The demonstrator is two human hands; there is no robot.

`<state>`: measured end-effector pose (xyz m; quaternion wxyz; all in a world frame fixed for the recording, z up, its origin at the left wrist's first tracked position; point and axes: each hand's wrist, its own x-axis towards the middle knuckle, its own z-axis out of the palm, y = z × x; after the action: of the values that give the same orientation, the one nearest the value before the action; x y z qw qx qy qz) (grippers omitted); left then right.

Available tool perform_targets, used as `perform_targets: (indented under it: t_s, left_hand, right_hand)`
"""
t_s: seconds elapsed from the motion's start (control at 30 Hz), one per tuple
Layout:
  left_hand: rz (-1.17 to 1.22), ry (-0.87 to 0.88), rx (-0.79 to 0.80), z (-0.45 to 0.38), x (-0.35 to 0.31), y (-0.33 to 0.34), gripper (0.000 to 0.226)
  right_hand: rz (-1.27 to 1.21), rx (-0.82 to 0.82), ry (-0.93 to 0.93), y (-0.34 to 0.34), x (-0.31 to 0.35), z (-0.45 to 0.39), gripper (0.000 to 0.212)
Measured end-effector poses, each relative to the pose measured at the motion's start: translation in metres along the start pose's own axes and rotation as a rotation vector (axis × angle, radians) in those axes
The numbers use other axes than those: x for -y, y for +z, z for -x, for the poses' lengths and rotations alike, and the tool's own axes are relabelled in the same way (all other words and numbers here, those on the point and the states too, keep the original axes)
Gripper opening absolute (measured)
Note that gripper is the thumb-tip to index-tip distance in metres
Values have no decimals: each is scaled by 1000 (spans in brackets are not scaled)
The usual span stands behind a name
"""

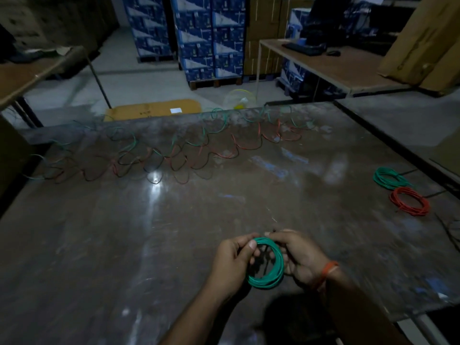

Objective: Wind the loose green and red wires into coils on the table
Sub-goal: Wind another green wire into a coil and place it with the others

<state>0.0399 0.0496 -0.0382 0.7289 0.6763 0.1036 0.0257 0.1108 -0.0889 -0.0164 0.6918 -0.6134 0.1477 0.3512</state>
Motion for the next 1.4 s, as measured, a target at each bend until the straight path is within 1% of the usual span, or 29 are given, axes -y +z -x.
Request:
perform_targets:
  t_s: [0.1, 0.13, 0.17, 0.2, 0.27, 0.3, 0.37, 0.43, 0.5, 0.57, 0.7, 0.8, 0.93, 1.13, 1.27, 1.37, 1.4]
  left_hand:
    - [-56, 38, -39, -1, -1, -10, 27]
    - [-52, 43, -51, -1, -1, -13, 26]
    - [-36, 41, -64, -1, -1, -15, 26]
    - [-22, 33, -76, -1, -1, -18, 27]
    - [11, 2, -88, 0, 0, -22, 29]
    - [41, -19, -86, 0, 1, -24, 28]
    - [154, -77, -85, 1, 0, -27, 23]
    - [294, -157, -94, -1, -2, -30, 29]
    - [353, -210, -103, -3, -3, -32, 33]
    - [334, -204, -99, -5, -4, -33, 36]
    - [310, -154, -80, -8, -11, -32, 38]
    - [315, -144, -79, -13, -13, -35, 32]
    - [330, -158, -44, -16, -12, -33, 31]
    - [296, -178, -136, -20, -6, -7, 17]
    - [314, -170, -159, -25, -7, 26, 11]
    - [312, -161, -146, -31, -9, 56, 30]
    - [311, -160, -140, -34, -12, 67, 31]
  right_hand:
    - [-92, 150, 130, 10, -1, -5, 23]
    - [-133, 202, 139, 15, 0, -4, 22]
    - [-158, 231, 105, 18, -2, -6, 20]
    - [-161, 246, 50, 23, -3, -5, 26]
    - [-101, 207, -104, 30, -9, -9, 59]
    - [-43, 173, -166, 32, -11, -10, 66]
    - [46, 145, -249, 36, -14, -12, 75]
    - [74, 177, -291, 38, -16, -10, 82]
    - [54, 215, -305, 42, -16, -7, 75]
    - [64, 224, -319, 45, -15, -6, 69]
    - [140, 218, -346, 44, -10, -7, 70]
    - [148, 221, -345, 44, -10, -9, 70]
    - [184, 227, -352, 39, -10, -9, 70]
    - [263, 212, -384, 16, -7, 1, 68]
    - [296, 167, -476, -11, -5, 13, 54]
    - [353, 106, -586, -40, -1, 17, 37]
    - [374, 94, -617, -50, 1, 17, 32]
